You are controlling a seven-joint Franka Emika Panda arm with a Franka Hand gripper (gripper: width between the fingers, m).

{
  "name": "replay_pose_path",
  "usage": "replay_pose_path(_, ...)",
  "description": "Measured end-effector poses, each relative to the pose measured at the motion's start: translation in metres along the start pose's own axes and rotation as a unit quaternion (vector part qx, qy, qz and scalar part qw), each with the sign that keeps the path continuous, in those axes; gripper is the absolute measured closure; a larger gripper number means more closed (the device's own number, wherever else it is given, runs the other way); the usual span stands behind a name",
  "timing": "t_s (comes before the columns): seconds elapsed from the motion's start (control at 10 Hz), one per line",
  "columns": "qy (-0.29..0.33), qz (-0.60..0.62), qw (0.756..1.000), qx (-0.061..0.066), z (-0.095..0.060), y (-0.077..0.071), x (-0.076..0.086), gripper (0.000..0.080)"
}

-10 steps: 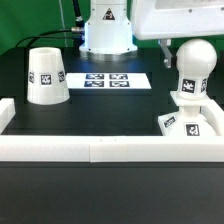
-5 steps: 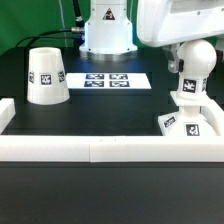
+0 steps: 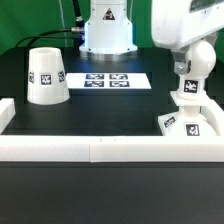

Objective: Assemble lamp

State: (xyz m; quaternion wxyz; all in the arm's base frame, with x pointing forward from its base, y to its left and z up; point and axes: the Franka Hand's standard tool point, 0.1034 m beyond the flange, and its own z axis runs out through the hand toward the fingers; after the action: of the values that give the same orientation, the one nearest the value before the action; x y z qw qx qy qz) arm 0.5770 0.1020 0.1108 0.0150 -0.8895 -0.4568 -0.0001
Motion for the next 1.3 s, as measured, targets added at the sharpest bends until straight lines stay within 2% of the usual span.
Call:
replay_pose_path(0.7, -0.028, -0.185, 0.982, -0.016, 0.0008, 0.0027, -0.0016, 0.0101)
replay_pose_path(0.8, -0.028, -0.184, 0.982, -0.016, 0.0008, 0.0033, -0.0023, 0.0219)
replay_pose_path(1.2, -0.027, -0.162, 0.986, -0.016, 0.0008, 0.0035, -0.0025, 0.0223)
replay_pose_path(1.3, -0.025, -0.106, 0.994, -0.017, 0.0008, 0.0034, -0.0025, 0.0223)
